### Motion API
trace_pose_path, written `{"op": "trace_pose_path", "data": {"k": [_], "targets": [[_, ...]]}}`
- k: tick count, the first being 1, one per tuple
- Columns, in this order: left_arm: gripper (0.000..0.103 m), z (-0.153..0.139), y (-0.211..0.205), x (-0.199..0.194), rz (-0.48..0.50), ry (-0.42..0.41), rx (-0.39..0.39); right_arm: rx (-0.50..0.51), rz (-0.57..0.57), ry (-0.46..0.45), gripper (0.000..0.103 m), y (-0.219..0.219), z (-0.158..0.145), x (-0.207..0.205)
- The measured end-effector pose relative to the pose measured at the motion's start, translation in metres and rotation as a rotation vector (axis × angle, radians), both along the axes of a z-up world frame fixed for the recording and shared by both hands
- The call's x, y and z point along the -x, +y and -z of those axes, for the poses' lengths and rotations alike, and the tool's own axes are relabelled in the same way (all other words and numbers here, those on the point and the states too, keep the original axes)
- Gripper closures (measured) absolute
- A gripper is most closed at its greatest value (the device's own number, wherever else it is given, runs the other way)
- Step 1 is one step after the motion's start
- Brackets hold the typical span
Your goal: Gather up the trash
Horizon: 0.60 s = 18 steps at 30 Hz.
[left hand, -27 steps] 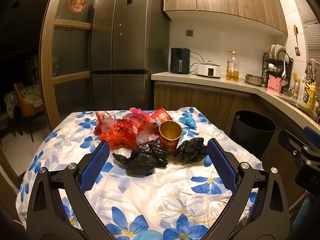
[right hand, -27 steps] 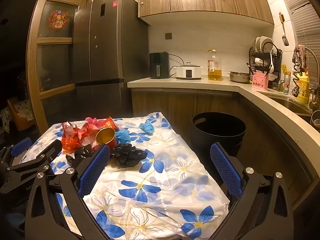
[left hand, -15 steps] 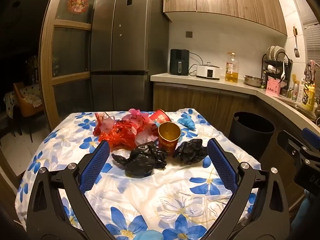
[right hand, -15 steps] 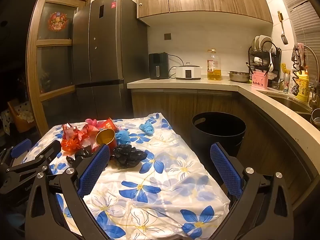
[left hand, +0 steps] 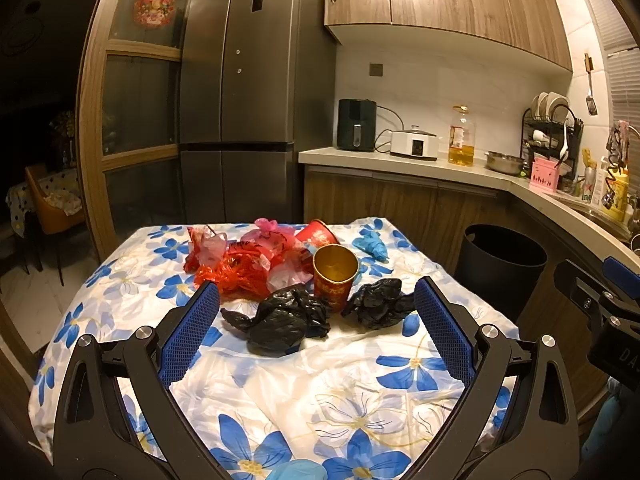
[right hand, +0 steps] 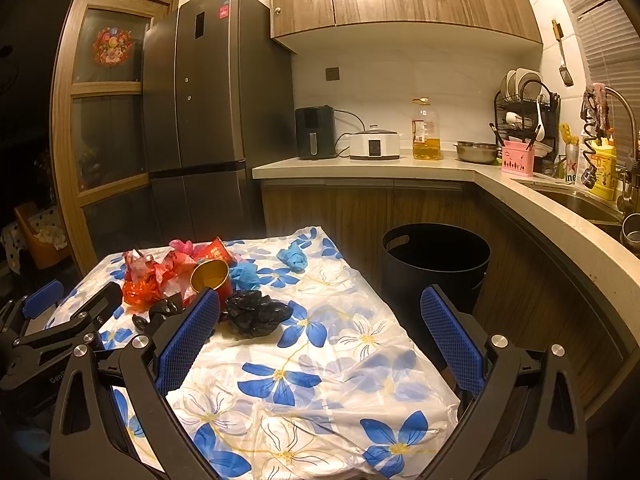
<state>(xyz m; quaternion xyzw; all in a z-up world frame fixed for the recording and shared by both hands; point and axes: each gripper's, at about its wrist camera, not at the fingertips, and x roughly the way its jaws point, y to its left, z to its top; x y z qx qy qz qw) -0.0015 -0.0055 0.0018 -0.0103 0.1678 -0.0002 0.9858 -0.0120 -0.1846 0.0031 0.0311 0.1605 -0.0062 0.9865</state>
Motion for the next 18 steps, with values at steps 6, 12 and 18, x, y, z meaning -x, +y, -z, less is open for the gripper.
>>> {"op": "trace_pose_path", "data": {"k": [6, 12, 18], "targets": [[0.007, -0.0013, -0.0004, 0.0003, 0.001, -0.001, 0.001, -0.003, 0.001, -0.002, 0.005, -0.0013, -0.0006, 0.0009], [0.007, -0.0023, -0.0024, -0.0004, 0.005, -0.001, 0.002, -0.005, 0.002, 0.000, 0.005, -0.0025, -0.0012, 0.0010], [0.007, -0.0036, -0.0033, 0.0005, 0.005, -0.003, 0.002, -0.007, 0.004, -0.003, 0.005, -0.0027, -0.0017, 0.0013]]}}
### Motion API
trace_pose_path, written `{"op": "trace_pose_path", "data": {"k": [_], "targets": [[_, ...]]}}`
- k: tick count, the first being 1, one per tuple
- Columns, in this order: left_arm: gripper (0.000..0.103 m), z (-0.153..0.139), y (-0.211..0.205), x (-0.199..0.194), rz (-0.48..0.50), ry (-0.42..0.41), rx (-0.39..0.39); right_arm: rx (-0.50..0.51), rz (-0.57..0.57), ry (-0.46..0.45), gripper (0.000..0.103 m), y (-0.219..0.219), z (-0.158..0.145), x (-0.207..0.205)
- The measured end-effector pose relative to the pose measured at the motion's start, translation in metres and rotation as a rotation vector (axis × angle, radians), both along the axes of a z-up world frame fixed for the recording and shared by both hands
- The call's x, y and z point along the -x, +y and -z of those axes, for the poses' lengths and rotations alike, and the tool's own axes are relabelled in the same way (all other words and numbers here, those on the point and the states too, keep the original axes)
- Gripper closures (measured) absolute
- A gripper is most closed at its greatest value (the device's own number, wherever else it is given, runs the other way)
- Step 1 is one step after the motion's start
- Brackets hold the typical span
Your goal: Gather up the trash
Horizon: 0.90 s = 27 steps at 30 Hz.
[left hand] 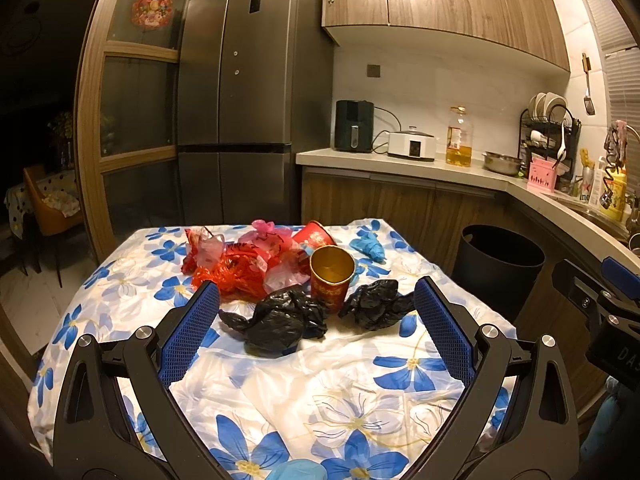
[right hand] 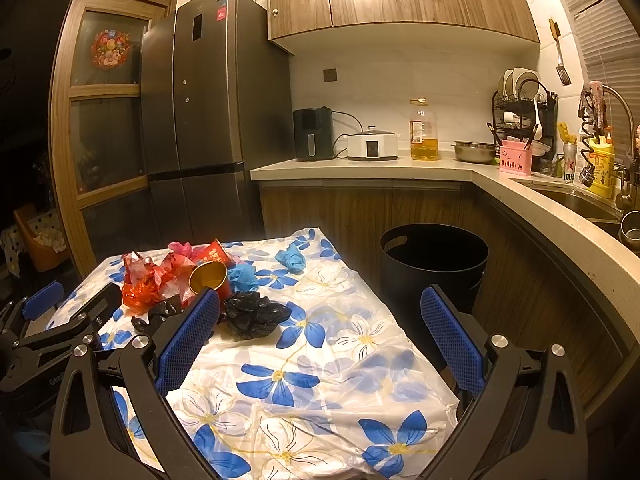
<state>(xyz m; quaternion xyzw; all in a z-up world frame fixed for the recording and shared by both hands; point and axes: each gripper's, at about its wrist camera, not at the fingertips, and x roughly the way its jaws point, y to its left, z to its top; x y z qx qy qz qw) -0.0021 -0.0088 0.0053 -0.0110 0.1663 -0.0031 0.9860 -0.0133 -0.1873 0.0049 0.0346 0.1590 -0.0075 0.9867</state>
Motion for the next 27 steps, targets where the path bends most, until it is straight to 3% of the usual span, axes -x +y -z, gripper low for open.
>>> {"op": "trace_pose_path", "data": {"k": [27], "targets": [[0.007, 0.0002, -0.0015, 0.0001, 0.002, -0.002, 0.000, -0.011, 0.006, -0.004, 0.005, -0.0053, -0.0048, 0.0030]]}}
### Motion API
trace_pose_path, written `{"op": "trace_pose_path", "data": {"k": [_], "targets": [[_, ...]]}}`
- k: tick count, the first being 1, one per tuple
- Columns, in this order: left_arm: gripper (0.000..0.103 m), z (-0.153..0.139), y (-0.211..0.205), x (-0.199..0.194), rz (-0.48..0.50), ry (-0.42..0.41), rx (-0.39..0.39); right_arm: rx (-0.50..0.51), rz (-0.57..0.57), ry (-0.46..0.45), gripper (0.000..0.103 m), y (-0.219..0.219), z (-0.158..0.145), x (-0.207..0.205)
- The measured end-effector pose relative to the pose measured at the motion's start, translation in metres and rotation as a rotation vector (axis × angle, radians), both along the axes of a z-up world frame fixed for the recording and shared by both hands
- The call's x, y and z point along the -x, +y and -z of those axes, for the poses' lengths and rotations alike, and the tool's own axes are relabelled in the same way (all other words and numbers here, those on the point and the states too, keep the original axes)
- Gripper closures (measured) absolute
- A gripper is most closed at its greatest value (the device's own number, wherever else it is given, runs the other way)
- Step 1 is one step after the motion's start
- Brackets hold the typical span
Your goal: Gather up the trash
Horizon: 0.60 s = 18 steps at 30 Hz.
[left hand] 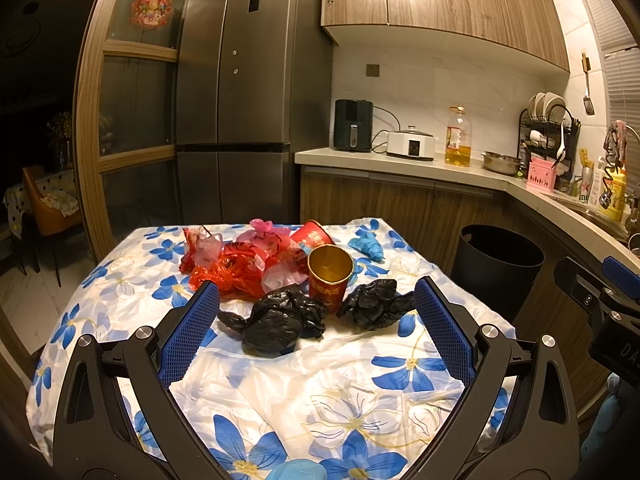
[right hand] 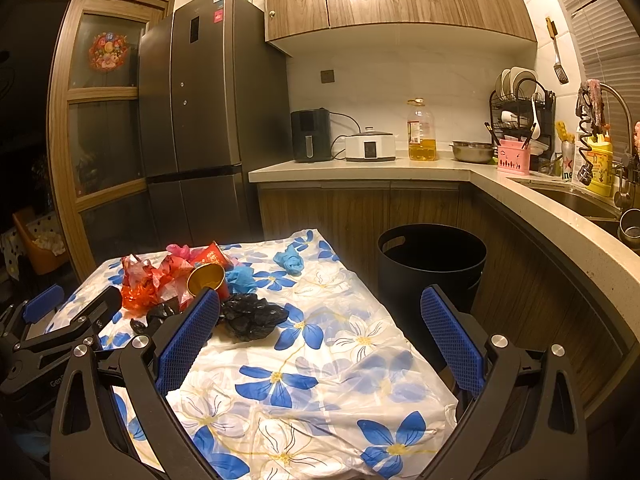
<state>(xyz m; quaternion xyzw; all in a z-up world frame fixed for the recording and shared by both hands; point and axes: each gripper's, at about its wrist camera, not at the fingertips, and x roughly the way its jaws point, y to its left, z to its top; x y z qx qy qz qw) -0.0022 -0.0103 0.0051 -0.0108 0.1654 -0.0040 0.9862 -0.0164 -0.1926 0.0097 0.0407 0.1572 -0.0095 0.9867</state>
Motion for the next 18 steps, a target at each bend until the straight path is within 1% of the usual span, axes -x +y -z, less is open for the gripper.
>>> {"op": "trace_pose_path", "data": {"k": [7, 18], "targets": [[0.007, 0.0002, -0.0024, -0.0007, 0.003, -0.002, -0.001, -0.004, 0.003, -0.001, 0.005, -0.0016, -0.0015, -0.0013], [0.007, 0.0017, -0.0030, -0.0018, 0.005, 0.003, 0.004, -0.013, 0.000, 0.005, 0.005, -0.0005, 0.0044, -0.0071]]}}
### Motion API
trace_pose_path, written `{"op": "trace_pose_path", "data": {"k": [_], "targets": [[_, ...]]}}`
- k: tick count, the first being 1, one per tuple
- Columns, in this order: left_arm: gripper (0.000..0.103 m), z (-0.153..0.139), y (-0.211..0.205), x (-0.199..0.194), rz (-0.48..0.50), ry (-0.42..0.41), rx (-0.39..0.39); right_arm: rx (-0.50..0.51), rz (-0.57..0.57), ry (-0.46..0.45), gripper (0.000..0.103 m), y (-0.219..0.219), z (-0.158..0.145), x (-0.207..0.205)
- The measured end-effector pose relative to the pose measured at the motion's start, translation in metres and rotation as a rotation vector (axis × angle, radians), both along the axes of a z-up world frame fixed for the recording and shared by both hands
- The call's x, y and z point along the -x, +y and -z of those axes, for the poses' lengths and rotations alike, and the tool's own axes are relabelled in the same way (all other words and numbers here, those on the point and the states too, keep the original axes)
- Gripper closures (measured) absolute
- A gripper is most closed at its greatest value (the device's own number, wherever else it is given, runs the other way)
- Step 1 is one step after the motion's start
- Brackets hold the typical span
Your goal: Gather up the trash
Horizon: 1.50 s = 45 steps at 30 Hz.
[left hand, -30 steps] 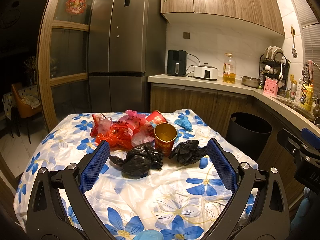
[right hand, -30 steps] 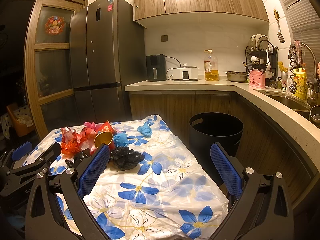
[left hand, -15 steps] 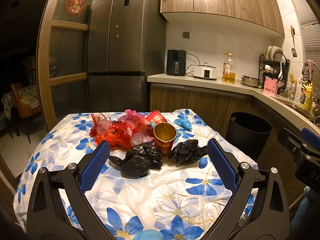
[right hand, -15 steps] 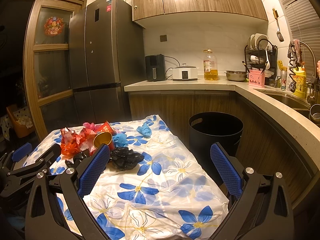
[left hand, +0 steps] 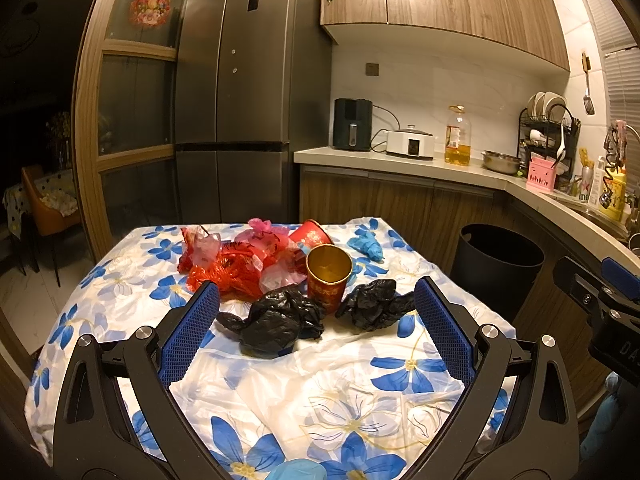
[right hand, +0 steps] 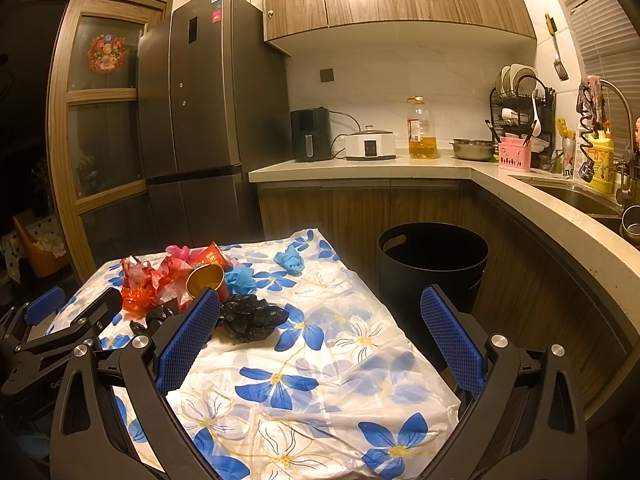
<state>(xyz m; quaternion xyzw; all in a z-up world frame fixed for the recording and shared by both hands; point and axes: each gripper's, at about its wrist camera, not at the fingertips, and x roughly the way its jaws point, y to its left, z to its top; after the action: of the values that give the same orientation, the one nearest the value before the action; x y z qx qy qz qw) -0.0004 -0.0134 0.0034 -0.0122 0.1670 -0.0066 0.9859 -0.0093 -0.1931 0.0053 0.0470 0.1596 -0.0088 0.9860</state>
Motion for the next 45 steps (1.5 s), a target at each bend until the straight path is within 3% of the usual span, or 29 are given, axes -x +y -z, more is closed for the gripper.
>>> {"op": "trace_pose_path", "data": {"k": [20, 36, 45], "targets": [[0.007, 0.009, 0.001, -0.018, -0.003, 0.023, 0.005, -0.017, -0.009, 0.021, 0.005, -0.002, 0.013, -0.018], [0.007, 0.036, 0.017, -0.039, -0.023, 0.034, 0.020, -0.050, -0.014, 0.065, 0.005, -0.006, 0.038, -0.052], [0.022, 0.069, 0.038, -0.065, -0.040, 0.045, 0.062, -0.065, -0.106, 0.073, 0.005, 0.009, 0.063, -0.085]]}}
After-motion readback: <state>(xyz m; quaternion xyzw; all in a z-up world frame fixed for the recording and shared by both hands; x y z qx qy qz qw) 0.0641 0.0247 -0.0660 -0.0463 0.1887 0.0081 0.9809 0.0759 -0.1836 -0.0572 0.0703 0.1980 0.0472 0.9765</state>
